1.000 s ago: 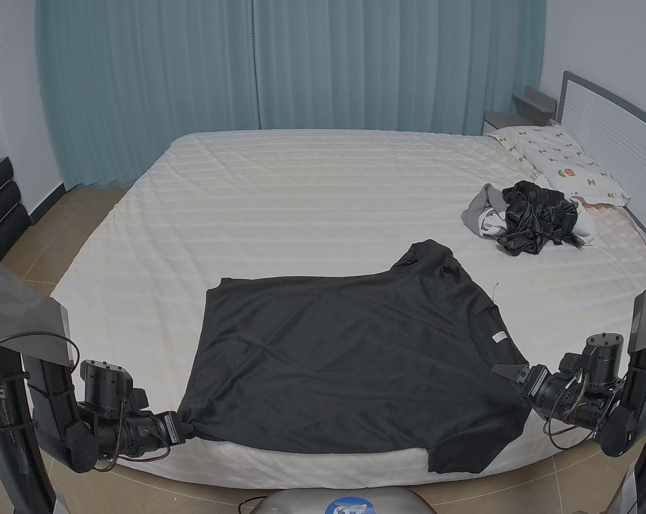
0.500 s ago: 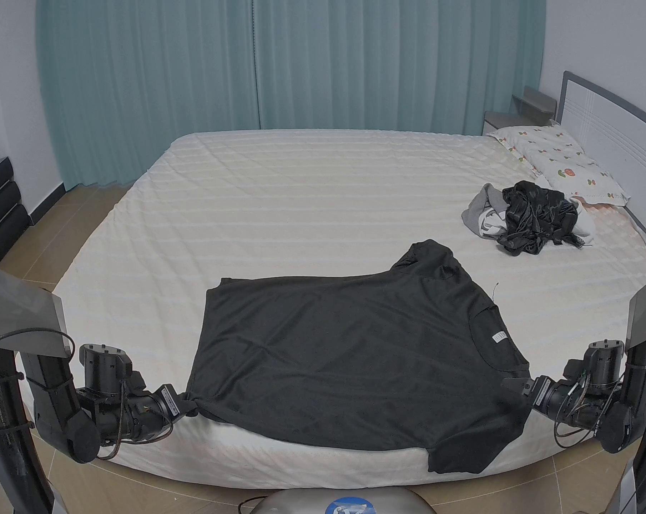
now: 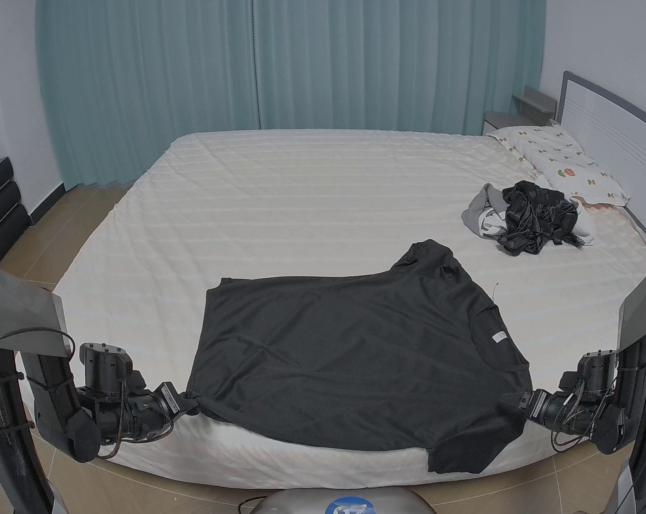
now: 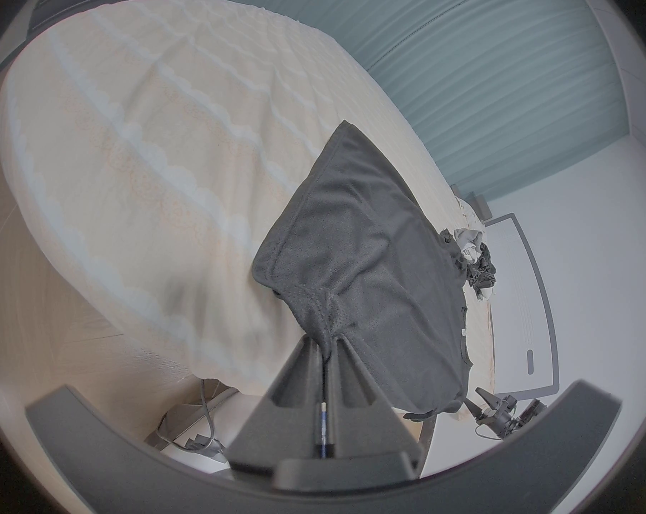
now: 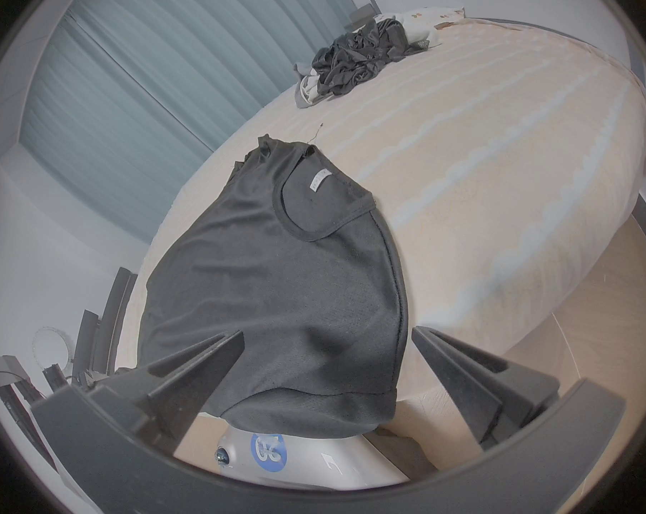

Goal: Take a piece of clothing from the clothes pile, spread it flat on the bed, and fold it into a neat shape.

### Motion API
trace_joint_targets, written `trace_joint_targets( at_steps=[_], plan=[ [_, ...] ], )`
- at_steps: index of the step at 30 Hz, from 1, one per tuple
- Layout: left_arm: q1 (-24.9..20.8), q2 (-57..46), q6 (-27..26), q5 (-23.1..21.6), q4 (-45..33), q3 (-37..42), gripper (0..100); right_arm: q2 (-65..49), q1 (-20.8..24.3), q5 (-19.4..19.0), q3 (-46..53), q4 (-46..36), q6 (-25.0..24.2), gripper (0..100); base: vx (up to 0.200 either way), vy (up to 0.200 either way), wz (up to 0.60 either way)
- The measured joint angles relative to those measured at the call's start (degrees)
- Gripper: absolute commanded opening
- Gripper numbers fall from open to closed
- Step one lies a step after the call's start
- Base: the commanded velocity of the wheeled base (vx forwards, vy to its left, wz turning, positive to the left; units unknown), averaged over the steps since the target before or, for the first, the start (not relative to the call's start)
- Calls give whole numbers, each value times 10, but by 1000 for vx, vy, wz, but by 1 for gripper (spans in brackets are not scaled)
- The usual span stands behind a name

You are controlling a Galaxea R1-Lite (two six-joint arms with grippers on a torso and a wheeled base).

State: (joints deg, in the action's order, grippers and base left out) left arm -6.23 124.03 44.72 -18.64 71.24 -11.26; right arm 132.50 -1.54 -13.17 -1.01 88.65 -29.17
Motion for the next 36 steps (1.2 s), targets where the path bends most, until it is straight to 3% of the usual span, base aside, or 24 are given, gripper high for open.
trace_joint_targets(
  at_steps=[21,29,30,36],
  plan=[
    [2,-3,16,2,6,-1,0,7,-21,0,-117,-10,-1,0,0,0,0],
    [3,-2,21,2,7,-7,0,-4,-15,-2,-197,-82,-1,0,0,0,0],
    [3,-1,21,2,8,-7,0,-2,-14,-3,-204,-87,-1,100,0,0,0],
    [3,5,19,2,7,-7,0,20,-9,-9,-235,-91,-1,100,0,0,0]
  ],
)
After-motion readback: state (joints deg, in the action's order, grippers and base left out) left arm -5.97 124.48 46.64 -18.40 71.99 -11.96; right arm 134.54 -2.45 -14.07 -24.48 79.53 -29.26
